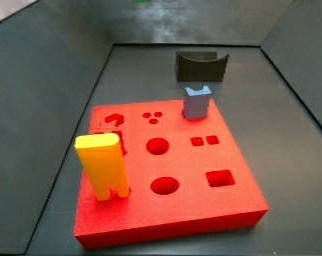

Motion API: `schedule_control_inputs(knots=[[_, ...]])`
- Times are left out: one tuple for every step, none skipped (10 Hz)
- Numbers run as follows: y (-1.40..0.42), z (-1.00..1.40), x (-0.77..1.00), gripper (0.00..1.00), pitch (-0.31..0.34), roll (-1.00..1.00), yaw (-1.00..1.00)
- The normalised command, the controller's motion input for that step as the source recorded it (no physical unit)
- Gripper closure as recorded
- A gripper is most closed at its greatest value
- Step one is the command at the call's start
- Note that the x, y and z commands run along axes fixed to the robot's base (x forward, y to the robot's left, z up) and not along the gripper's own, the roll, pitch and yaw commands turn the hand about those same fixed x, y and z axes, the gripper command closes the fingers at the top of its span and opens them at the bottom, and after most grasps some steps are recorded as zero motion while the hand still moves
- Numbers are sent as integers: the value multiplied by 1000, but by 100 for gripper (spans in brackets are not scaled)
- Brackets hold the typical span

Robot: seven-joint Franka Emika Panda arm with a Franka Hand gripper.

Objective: Pick up the 3 prong object. Move up. Rotate the 3 prong object. Place the 3 prong object on the fixture. Regrasp the 3 prong object. Move to above the board. Insert the 3 prong object.
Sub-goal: Place the 3 prong object on the fixture.

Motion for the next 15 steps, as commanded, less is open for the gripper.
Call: schedule_control_inputs(knots=[[-546, -141, 1000, 100, 304, 85, -14], [-474, -128, 1000, 100, 245, 92, 9], [-451, -118, 1000, 100, 229, 88, 13], [-428, -110, 1000, 100, 202, 85, 22], [-396, -103, 1000, 100, 174, 83, 27], [-371, -95, 1000, 100, 158, 83, 30], [-348, -89, 1000, 100, 149, 85, 30], [-320, -80, 1000, 100, 150, 87, 33], [-300, -74, 1000, 100, 154, 90, 33], [-269, -65, 1000, 100, 155, 97, 35], [-247, -60, 1000, 100, 159, 102, 35], [-234, -55, 1000, 100, 160, 105, 34], [-207, -47, 1000, 100, 166, 114, 36], [-186, -43, 1000, 100, 162, 121, 37], [159, 492, 950, 100, 25, -1000, 54]])
